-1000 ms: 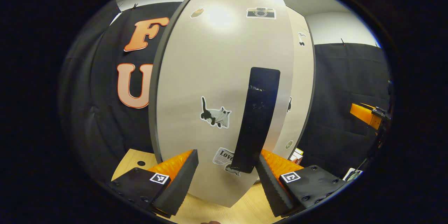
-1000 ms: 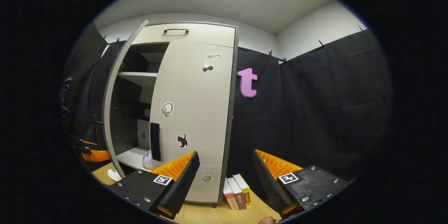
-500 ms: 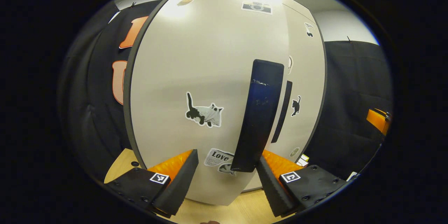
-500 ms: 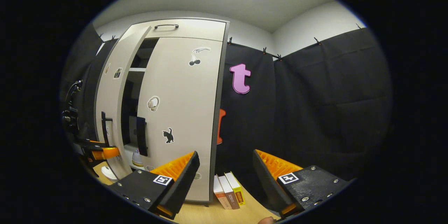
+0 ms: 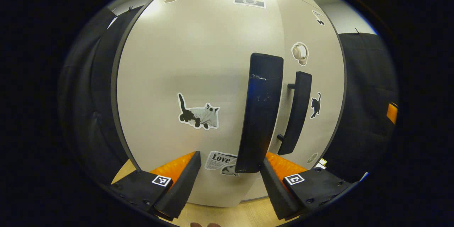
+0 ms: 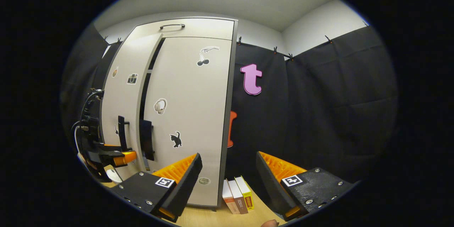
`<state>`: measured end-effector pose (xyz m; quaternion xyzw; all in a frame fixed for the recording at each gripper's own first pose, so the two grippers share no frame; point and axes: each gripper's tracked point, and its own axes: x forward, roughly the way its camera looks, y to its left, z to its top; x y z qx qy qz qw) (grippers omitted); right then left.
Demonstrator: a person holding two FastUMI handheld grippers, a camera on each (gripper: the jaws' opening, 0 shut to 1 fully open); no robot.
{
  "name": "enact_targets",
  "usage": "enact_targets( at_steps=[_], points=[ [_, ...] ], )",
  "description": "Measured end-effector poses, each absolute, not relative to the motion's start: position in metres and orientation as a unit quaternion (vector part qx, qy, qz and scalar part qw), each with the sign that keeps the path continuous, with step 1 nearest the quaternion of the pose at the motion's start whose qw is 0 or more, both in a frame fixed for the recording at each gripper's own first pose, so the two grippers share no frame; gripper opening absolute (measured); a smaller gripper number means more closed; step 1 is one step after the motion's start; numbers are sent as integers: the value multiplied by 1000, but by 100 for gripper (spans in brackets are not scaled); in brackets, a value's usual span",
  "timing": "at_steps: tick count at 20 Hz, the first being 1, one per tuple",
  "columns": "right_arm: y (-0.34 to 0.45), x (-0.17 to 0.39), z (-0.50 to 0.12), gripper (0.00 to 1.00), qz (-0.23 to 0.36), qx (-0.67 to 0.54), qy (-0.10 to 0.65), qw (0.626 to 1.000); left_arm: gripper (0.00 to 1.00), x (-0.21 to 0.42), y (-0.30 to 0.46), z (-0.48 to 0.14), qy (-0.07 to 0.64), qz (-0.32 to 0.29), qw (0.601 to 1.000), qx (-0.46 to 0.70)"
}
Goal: Grab one shoe with the right hand and put it into the shoe cabinet, grab the other shoe with the left hand and put it into the shoe cabinet; then close the right door with the right hand and the left door with the left hand.
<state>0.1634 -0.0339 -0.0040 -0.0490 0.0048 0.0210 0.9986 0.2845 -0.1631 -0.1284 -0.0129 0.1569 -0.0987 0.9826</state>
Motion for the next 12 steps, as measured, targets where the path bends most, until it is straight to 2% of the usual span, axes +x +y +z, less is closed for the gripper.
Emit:
enact_targets(
  at_steps=[6, 11, 12],
  points=[
    [-22, 168, 3, 94, 47, -36, 9, 998, 100, 275, -162, -121, 178, -73, 981, 7],
    [-11, 163, 20, 94, 64, -28, 8, 997, 100, 222, -151, -65, 161, -82, 984, 9],
    [-7, 161, 25, 97, 69, -28, 8, 997, 100, 210, -142, -53, 156, -80, 985, 6]
  ],
)
